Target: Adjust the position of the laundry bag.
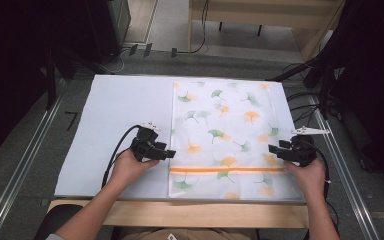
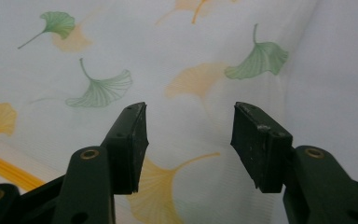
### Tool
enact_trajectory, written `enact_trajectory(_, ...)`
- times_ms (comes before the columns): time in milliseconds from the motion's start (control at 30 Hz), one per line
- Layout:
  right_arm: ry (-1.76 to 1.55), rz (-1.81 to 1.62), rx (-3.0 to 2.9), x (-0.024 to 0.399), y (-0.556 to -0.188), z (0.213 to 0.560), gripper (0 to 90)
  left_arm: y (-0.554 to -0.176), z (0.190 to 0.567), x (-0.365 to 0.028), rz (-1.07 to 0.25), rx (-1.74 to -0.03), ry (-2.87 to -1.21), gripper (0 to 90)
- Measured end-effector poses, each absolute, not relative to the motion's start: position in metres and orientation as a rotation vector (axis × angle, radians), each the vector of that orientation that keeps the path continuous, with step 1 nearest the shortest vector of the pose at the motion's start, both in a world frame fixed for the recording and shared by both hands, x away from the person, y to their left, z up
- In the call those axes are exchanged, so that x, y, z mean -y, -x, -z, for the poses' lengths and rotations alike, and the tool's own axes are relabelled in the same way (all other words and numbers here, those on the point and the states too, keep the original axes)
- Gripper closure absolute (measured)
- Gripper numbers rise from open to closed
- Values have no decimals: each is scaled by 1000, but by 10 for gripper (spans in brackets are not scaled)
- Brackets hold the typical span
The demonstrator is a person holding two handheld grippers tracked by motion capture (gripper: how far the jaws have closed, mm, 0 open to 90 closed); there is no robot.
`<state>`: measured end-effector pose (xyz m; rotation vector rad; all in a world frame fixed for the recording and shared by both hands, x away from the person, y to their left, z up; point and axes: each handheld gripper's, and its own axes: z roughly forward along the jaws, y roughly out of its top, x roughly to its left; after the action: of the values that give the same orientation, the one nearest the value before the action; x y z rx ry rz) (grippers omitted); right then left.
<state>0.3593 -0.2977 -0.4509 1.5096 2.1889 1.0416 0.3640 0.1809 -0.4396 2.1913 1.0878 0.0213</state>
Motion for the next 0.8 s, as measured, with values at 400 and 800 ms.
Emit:
enact_trajectory(400,-1572,-993,-2145,314,-369,460,427,-369,453,-172,-30,-1137,-2202,447)
enact_trajectory(800,-1593,-918,-2203,305,-382,474,448,-372,456,-160,-36,-1138,-2167,565)
